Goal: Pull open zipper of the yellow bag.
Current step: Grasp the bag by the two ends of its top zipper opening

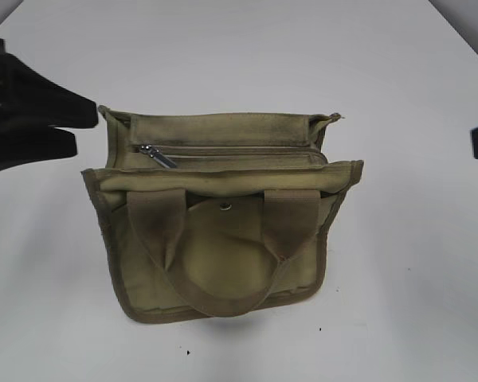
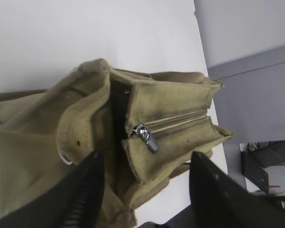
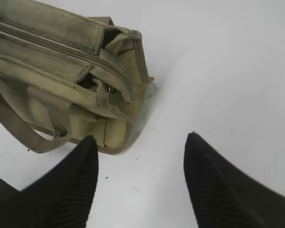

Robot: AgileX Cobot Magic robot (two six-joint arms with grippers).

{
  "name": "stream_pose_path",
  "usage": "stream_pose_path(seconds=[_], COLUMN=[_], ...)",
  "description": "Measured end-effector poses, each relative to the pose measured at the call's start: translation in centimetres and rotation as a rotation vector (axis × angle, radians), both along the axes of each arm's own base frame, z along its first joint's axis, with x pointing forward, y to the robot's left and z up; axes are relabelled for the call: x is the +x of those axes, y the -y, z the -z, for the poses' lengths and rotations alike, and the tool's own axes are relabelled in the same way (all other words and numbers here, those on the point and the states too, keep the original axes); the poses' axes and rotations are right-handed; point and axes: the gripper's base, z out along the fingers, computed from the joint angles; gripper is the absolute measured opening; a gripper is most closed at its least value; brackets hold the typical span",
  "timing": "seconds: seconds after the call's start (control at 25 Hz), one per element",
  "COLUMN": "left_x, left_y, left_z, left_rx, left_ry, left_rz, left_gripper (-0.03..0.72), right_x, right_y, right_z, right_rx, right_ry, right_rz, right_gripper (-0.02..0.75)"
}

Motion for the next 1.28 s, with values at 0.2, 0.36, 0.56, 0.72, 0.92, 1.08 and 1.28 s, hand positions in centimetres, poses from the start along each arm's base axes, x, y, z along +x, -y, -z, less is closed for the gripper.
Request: stream_pose_path(seconds=[0.2,0.36,0.56,0.72,0.92,1.08,1.28], left_x=[1.9,3.6,5.2,6.0,6.2,6.3,6.4], left_y=[2.3,3.1,3.6,3.9,4.1,4.2,4.4], left_z=[1.2,1.6,2.0,2.3,2.3,1.8,1.1], left_rx=[0.028,0.04,0.049,0.047,0.043,0.04,0.049], left_ry=[-0.027,-0.031,-0.033,-0.048,-0.056,-0.043,-0.025], left_rz=[0.038,0.034,0.026,0.037,0.054,0.076,0.114], left_gripper=[0.439,0.439,0.413,0.237,0.075,0.027,0.027], right_x=[4.9,7.8,9.6,10.3,11.0,11.9,12.8], right_y=[-2.8,-6.3,-11.2,-15.2,-20.1,-22.7,-23.8], right_z=[-1.0,-1.6,-1.8,-1.0,1.1,2.5,4.3], right_rx=[-0.055,-0.095,-0.149,-0.203,-0.236,-0.274,-0.316], right_ry=[-0.024,-0.018,0.002,0.017,0.033,0.053,0.035], right_rz=[-0.137,-0.26,-0.411,-0.531,-0.629,-0.669,-0.688], right_gripper=[0.449,0.449,0.449,0.449,0.449,0.449,0.449])
